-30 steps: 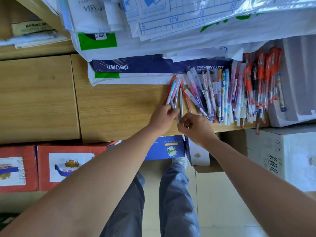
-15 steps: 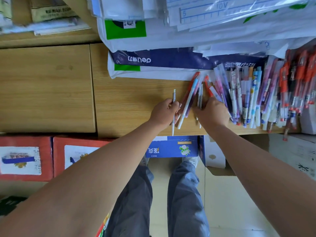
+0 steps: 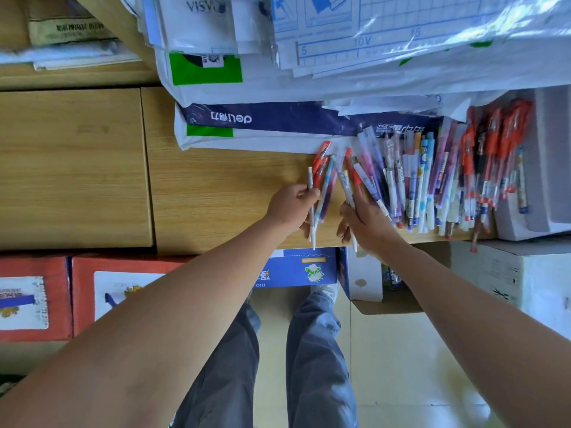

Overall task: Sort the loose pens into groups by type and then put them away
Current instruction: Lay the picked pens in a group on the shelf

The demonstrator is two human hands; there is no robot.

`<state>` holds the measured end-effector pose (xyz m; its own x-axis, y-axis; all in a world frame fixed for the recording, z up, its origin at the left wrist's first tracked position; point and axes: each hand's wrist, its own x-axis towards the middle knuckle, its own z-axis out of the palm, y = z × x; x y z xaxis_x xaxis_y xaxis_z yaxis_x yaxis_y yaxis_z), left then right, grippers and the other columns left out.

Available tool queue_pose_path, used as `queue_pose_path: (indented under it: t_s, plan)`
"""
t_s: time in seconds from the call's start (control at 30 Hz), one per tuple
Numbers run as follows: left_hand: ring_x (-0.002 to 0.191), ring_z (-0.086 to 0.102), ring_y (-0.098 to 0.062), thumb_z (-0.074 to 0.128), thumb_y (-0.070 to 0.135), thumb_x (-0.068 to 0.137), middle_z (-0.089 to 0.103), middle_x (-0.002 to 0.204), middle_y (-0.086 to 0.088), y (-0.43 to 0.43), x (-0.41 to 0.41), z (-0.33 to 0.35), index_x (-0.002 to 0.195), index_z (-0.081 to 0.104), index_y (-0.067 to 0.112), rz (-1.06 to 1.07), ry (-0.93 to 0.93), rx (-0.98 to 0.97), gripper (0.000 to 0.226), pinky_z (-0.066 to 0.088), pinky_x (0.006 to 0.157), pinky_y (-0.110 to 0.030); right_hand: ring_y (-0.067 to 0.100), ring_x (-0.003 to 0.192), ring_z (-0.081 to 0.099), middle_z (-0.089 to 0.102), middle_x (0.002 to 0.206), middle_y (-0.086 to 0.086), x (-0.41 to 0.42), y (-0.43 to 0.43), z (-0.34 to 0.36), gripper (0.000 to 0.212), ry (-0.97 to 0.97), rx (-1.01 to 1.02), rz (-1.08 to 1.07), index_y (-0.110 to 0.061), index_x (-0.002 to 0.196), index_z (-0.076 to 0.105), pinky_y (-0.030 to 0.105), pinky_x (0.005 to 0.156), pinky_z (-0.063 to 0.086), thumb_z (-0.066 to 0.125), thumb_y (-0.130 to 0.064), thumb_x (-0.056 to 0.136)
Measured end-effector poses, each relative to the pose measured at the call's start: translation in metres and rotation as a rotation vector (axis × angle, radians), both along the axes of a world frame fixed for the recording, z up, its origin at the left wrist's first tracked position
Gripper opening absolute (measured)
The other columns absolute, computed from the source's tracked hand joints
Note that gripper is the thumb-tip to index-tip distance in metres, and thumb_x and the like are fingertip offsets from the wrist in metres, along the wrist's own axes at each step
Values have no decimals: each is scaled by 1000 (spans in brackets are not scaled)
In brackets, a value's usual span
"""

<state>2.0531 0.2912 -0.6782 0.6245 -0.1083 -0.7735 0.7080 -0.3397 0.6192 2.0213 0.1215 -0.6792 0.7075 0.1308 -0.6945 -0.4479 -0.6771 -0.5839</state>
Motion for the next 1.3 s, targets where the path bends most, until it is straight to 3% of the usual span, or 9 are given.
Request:
queue_pose_path:
  t_s: [0.17, 0.3, 0.4, 0.47, 0.6, 0.67, 0.83, 1.07, 1.3]
  plan:
    - [66, 62, -22, 54, 19, 97, 62, 88, -11, -24, 3, 16, 102, 63, 4, 153, 69, -161, 18, 60, 62, -39, 22, 56, 50, 61, 69, 14, -4, 1, 18, 21, 169, 178, -51, -19, 93, 48, 24, 49, 39, 35, -30, 103]
    - [63, 65, -17, 58, 16, 95, 65, 81, -6, -33, 0, 22, 93, 65, 6, 212, 87, -219, 12, 59, 59, -34, 11, 48, 37, 51, 84, 32, -6, -5, 20, 21, 228, 298, -204, -16, 108, 53, 20, 44, 32, 36, -28, 104]
    - [51, 58, -13, 60, 16, 93, 62, 74, -9, -39, -2, 22, 89, 64, 4, 185, 75, -155, 13, 49, 48, -21, 3, 37, 34, 43, 65, 13, -5, -15, 28, 21, 297, 377, -262, -10, 107, 52, 12, 40, 28, 34, -22, 105]
    - [48, 53, -13, 59, 14, 94, 58, 70, -12, -43, -4, 22, 84, 62, 5, 187, 82, -138, 14, 47, 46, -20, -2, 40, 42, 54, 69, 9, -5, -19, 31, 25, 297, 377, -194, -8, 111, 51, 11, 46, 34, 33, -24, 105]
    - [42, 53, -12, 57, 11, 95, 58, 66, -13, -49, -8, 29, 80, 59, 3, 243, 79, -191, 17, 47, 46, -19, 16, 76, 57, 64, 72, 5, -7, -26, 34, 30, 266, 316, -10, -12, 108, 54, 28, 72, 41, 33, -32, 104]
    - [42, 53, -11, 57, 12, 95, 60, 63, -9, -49, -10, 33, 78, 60, 4, 280, 56, -200, 18, 46, 46, -19, 23, 78, 59, 65, 74, 7, -5, -29, 39, 32, 318, 337, 2, -6, 111, 53, 27, 68, 43, 33, -30, 104]
    - [52, 52, -14, 60, 18, 93, 60, 67, -7, -47, -16, 41, 79, 62, 5, 367, 73, -204, 19, 46, 51, -22, 11, 52, 51, 55, 62, 5, -4, -29, 53, 26, 323, 323, 74, -8, 98, 50, 24, 55, 41, 34, -27, 105]
    - [51, 42, -14, 55, 13, 95, 51, 70, -10, -46, -21, 58, 78, 49, 9, 264, 176, -177, 19, 33, 35, -14, 12, 61, 57, 62, 70, 4, -8, -21, 68, 26, 264, 215, 227, -9, 101, 51, 23, 59, 43, 37, -31, 103]
    - [43, 43, -10, 48, 12, 96, 50, 64, -9, 5, -20, 74, 76, 52, 4, 280, 197, -227, 23, 31, 38, -18, 15, 62, 46, 52, 74, 10, -2, 23, 80, 32, 290, 317, 75, -5, 101, 57, 19, 54, 41, 36, -30, 104]
